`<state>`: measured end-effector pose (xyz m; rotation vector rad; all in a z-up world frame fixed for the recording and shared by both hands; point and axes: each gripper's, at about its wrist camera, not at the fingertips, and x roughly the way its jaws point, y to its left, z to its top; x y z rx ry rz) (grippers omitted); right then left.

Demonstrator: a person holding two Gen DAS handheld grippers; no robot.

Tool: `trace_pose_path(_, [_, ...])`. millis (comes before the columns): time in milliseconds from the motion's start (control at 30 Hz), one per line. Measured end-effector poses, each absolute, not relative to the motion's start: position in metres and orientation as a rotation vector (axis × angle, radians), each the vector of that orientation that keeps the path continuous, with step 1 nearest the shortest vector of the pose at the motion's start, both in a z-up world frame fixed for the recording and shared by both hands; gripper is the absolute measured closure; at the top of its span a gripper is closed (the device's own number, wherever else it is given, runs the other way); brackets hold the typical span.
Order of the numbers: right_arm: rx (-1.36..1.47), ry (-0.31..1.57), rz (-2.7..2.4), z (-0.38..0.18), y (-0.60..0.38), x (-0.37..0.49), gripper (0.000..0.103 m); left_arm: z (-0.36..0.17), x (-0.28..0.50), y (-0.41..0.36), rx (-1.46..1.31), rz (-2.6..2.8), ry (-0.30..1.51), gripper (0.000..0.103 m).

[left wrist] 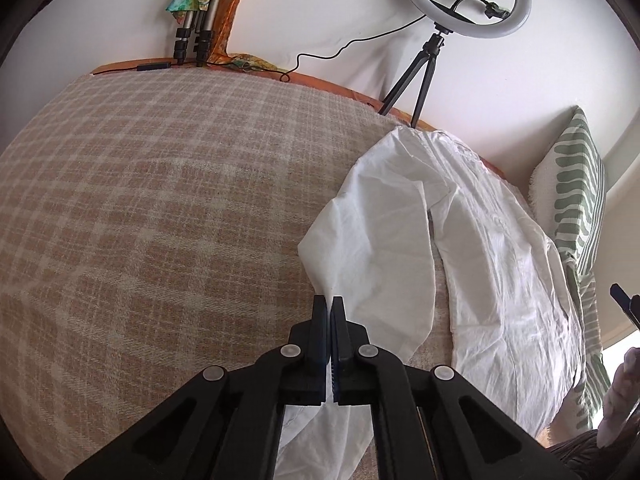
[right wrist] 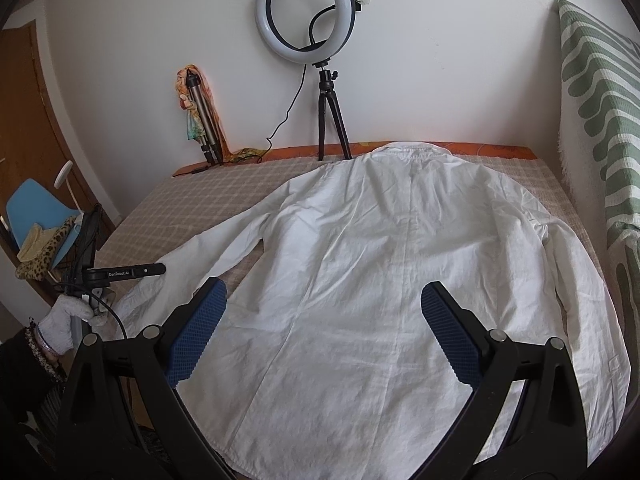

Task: Fold small clothes
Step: 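Fold the held sleeve across the shirt back with the left gripper, release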

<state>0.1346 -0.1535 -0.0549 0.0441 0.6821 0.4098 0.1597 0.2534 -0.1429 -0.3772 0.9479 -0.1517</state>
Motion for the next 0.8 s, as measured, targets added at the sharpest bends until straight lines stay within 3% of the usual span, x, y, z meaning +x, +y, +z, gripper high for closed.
trace_pose_path(400, [0.104, 0.701, 0.427, -0.052, -0.17, 0.135, 0.005, -0.077, 0.156, 0.135, -0.246, -0.391, 0.81, 0.103])
trace_pose_path(700, [0.173, 0.709, 0.406, -0.05, -0.201, 0.135, 0.007, -0.097, 0.157, 0.031, -0.058, -0.55, 0.91, 0.103])
trace_pose_path(733, [0.179, 0.71, 0.404, -0.05, -0.205, 0.134, 0.007, -0.101, 0.155, 0.025, -0.048, -0.559, 0.924, 0.1])
trace_pose_path(800, [0.178, 0.71, 0.394, -0.05, -0.21, 0.134, 0.007, -0.103, 0.15, 0.016, -0.031, -0.584, 0.934, 0.071])
